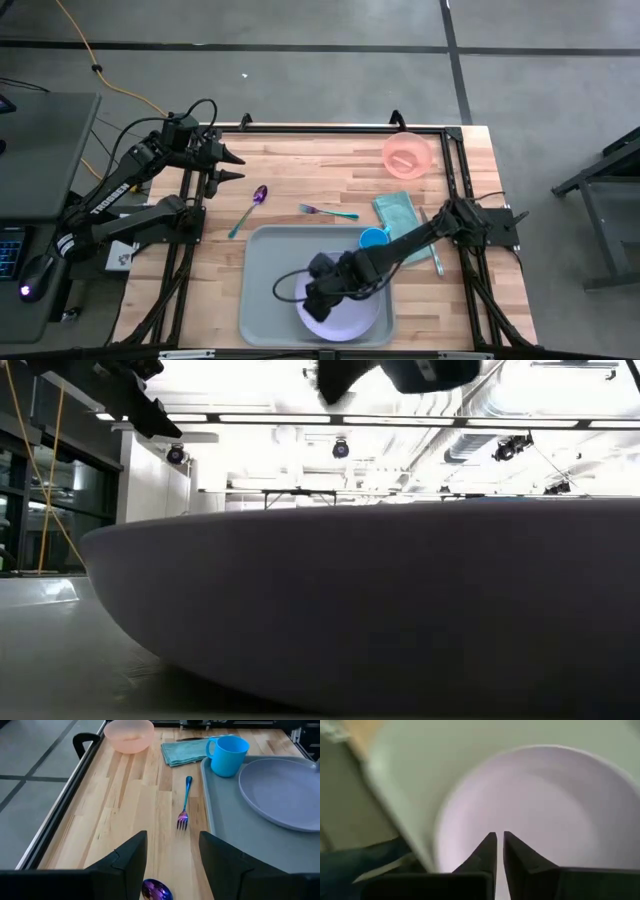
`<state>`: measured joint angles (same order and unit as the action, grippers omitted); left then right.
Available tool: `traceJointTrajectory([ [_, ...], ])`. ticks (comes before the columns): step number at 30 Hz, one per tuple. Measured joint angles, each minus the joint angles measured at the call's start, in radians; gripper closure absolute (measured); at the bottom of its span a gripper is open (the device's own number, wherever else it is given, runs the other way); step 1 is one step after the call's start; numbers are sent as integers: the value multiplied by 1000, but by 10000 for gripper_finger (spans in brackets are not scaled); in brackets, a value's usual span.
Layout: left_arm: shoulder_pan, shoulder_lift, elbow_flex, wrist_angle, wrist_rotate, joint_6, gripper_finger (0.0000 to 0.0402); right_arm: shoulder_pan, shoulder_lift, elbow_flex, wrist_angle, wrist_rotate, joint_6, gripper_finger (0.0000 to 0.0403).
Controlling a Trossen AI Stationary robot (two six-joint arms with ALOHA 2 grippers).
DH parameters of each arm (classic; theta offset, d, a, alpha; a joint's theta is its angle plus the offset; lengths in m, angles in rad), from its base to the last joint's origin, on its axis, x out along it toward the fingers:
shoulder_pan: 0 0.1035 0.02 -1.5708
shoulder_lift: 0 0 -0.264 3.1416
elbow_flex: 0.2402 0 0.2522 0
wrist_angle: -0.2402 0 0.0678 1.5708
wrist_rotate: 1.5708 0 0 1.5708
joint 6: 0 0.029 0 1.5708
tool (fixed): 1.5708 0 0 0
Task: Set up tray
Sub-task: Put the violet plate on the gray serving tray to the bottom left of the blue mug
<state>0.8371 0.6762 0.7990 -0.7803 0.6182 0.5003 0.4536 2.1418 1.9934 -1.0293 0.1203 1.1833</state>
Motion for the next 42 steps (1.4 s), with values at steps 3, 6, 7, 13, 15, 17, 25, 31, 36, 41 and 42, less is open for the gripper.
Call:
traceJointTrajectory([
  [3, 0, 0, 0, 0, 0, -2, 190, -14, 15, 0, -99, 3, 60, 401],
  [6, 0, 0, 0, 0, 0, -7, 190, -11, 49, 0, -112, -28, 119, 402],
  [7, 0, 0, 0, 0, 0, -7, 190, -6, 61, 0, -92, -35, 141, 402],
  [13, 0, 0, 0, -1, 0, -10, 190, 51, 134, 0, -69, -55, 293, 403],
  [15, 0, 0, 0, -2, 0, -11, 190, 69, 148, 0, -73, -74, 345, 403],
  [17, 0, 0, 0, -3, 0, -11, 190, 86, 163, 0, -75, -100, 379, 403],
  [25, 0, 0, 0, -3, -1, -6, 190, 135, 185, 0, -102, -128, 488, 402],
  [31, 0, 0, 0, -3, -1, 0, 190, 149, 185, -13, -130, -158, 520, 402],
  [36, 0, 0, 0, -1, -1, 0, 190, 157, 184, -58, -102, -207, 534, 402],
  [41, 0, 0, 0, -1, -1, 0, 190, 166, 183, -87, -88, -244, 553, 402],
  [42, 0, 0, 0, -1, -1, 1, 190, 168, 183, -91, -84, -245, 558, 402],
])
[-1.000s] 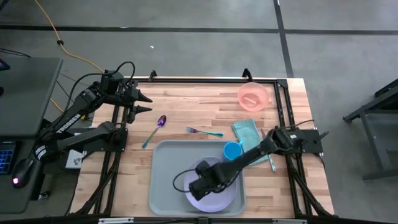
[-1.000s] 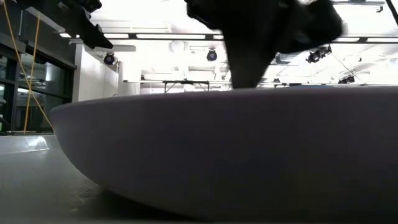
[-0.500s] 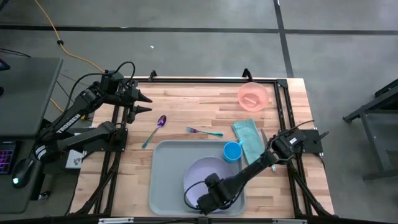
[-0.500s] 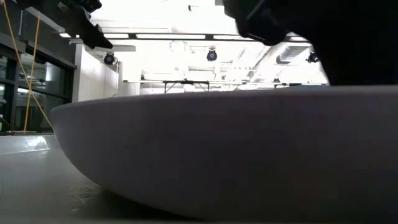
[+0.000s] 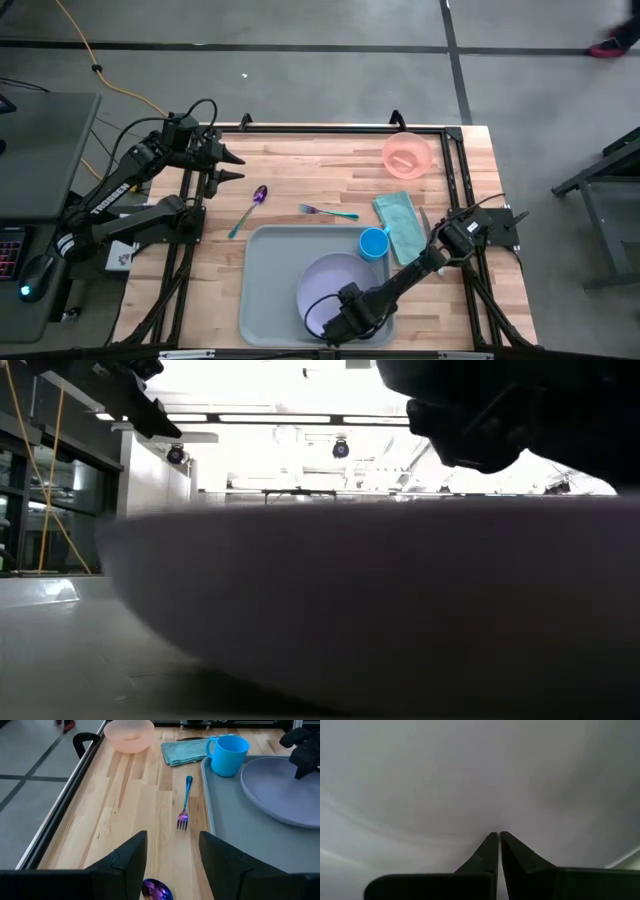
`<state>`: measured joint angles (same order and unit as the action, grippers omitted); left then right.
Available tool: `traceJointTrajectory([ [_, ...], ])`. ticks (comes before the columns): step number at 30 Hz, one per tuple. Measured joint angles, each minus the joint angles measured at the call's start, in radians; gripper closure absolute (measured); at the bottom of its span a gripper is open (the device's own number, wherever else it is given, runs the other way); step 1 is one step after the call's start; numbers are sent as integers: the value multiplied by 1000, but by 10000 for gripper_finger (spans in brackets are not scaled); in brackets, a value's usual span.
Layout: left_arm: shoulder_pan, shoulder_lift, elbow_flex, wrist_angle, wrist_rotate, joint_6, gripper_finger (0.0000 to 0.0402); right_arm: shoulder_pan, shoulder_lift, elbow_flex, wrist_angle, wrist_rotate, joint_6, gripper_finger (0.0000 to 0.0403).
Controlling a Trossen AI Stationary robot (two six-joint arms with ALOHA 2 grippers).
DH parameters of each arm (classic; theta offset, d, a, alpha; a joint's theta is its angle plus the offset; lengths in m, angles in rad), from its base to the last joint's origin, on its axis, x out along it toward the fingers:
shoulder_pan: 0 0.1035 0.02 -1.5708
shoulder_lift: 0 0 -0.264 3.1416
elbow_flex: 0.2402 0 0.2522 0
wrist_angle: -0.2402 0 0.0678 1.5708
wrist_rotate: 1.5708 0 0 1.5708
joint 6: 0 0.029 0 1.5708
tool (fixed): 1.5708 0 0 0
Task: Set up tray
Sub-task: Put the violet plate on the gray serving tray to the bottom left of the blue mug, then put the light orange bowl on the violet plate
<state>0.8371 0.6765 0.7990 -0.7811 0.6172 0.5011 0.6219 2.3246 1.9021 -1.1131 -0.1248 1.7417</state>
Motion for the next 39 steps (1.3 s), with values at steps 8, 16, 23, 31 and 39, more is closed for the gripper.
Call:
traceJointTrajectory([
  [8, 0, 0, 0, 0, 0, 18, 190, 24, 0, -3, -34, -36, 42, 403],
  [16, 0, 0, 0, 0, 0, 18, 190, 27, -9, -5, -45, -15, 58, 403],
  [23, 0, 0, 0, 1, 0, 19, 190, 24, -70, -5, -74, 67, 68, 403],
  [31, 0, 0, 0, 0, 0, 18, 190, 20, -163, -5, -10, 212, -40, 403],
  [39, 0, 0, 0, 0, 1, 18, 190, -8, -321, -5, 62, 548, -256, 403],
])
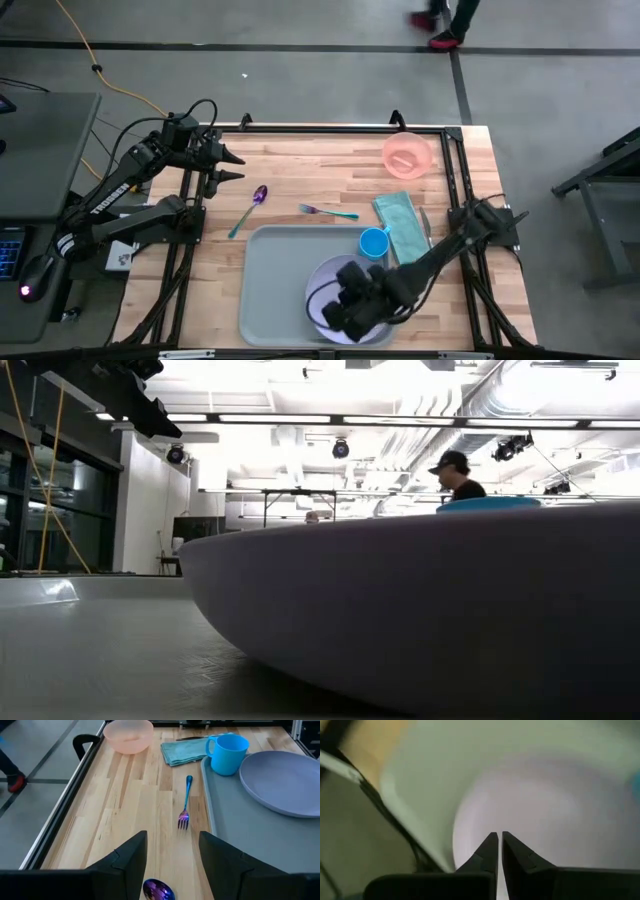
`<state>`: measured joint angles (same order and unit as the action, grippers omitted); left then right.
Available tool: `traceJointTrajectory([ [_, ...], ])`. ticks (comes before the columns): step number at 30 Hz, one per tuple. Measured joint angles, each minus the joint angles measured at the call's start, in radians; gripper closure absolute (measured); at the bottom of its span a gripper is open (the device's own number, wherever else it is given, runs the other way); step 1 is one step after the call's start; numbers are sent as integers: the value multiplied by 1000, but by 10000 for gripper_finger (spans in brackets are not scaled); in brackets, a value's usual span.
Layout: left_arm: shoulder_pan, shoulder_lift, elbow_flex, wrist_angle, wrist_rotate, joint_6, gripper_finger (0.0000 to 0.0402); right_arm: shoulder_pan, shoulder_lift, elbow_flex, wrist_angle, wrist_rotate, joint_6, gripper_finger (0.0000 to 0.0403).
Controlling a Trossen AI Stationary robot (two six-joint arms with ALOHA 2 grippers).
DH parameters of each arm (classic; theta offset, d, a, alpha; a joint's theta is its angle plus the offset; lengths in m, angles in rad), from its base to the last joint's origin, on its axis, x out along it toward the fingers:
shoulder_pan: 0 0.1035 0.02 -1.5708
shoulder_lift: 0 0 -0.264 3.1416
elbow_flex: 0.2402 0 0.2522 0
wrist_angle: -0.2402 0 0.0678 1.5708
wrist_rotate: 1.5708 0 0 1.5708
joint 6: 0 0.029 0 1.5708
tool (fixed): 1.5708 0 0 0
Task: Set up tray
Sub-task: Put the light orange bowl on the violet plate
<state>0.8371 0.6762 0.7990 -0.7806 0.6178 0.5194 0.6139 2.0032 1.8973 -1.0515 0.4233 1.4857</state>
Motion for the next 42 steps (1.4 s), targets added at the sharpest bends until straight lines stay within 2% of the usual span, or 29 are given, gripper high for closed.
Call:
traceJointTrajectory([
  [6, 0, 0, 0, 0, 0, 0, 190, -88, -108, 1, -82, 144, -176, 403],
  [10, 0, 0, 0, 0, 1, 0, 190, -177, -177, 1, -218, 177, -233, 403],
  [17, 0, 0, 0, 0, 1, -1, 190, -367, -313, 1, -499, 248, -229, 403],
  [21, 0, 0, 0, 0, 2, -1, 190, -515, -408, -36, -500, 245, -296, 403],
  [26, 0, 0, 0, 0, 3, -1, 190, -739, -520, -191, -491, 92, -384, 402],
  [30, 0, 0, 0, 0, 3, 0, 190, -882, -593, -368, -389, -3, -493, 402],
  [33, 0, 0, 0, 0, 3, -1, 190, -967, -626, -501, -290, -79, -567, 402],
  [37, 0, 0, 0, -3, 3, -1, 190, -1064, -632, -654, -144, -246, -664, 402],
  [42, 0, 0, 0, -8, 3, -1, 190, -1137, -622, -804, 56, -411, -727, 402],
])
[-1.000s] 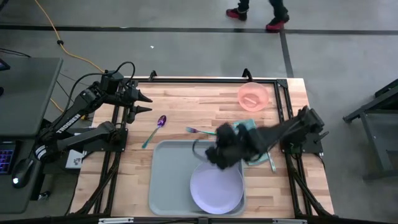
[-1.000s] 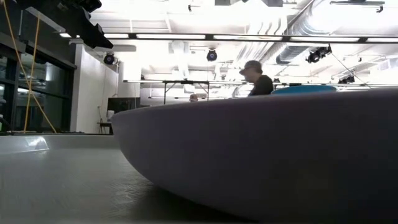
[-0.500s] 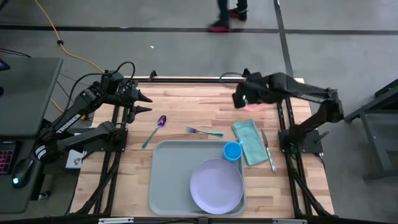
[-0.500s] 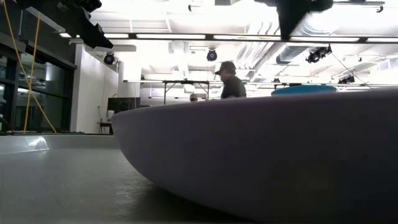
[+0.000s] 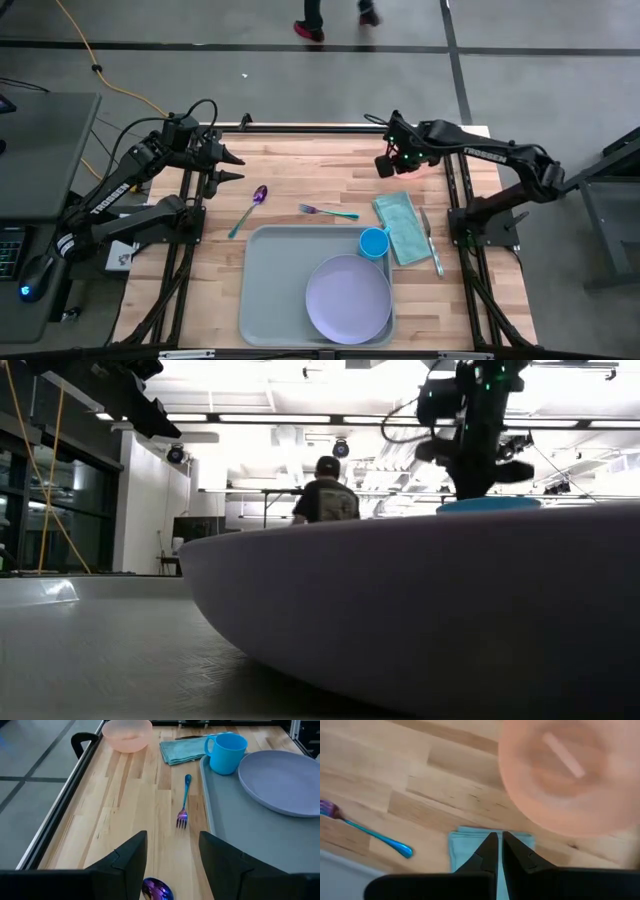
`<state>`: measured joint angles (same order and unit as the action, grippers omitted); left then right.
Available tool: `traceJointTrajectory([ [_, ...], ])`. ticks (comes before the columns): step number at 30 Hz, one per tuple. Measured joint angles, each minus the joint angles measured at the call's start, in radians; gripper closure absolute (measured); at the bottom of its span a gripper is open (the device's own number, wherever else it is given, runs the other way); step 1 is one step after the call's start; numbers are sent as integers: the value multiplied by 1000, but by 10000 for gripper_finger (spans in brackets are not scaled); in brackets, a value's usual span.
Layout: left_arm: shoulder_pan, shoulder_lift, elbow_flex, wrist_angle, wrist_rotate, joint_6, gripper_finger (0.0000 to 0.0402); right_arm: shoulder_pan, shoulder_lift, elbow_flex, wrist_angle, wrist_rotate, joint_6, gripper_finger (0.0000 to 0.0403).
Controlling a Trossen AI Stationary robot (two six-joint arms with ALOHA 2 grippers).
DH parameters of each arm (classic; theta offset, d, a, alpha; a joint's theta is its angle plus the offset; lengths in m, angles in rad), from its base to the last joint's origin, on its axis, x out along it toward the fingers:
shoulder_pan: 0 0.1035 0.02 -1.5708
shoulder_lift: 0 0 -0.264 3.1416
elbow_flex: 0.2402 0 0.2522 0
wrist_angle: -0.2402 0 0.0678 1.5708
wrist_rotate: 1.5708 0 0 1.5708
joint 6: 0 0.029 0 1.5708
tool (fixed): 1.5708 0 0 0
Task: Set up tray
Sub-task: Put the light orange bowl on the violet plate
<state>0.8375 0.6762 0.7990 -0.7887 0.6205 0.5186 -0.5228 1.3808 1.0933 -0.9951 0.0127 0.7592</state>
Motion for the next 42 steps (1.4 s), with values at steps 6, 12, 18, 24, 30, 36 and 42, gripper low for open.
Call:
traceJointTrajectory([
  [6, 0, 0, 0, -1, 0, -19, 190, -33, 0, -71, 161, -47, -83, 402],
  [12, 0, 0, 0, -12, 0, -36, 190, -60, 0, -76, 254, -100, -273, 398],
  [18, 0, 0, 0, -24, 0, -60, 190, -68, 0, -76, 259, -89, -425, 345],
  [24, 0, 0, 0, -23, 0, -79, 190, -103, 1, -76, 259, -1, -527, 267],
  [30, 0, 0, 0, 10, 0, -105, 190, -138, 52, -76, 269, -12, -578, 208],
  [36, 0, 0, 0, 82, 0, -124, 190, -141, 152, -74, 256, -20, -570, 175],
  [42, 0, 0, 0, 97, 0, -135, 190, -145, 250, -36, 237, -11, -553, 165],
])
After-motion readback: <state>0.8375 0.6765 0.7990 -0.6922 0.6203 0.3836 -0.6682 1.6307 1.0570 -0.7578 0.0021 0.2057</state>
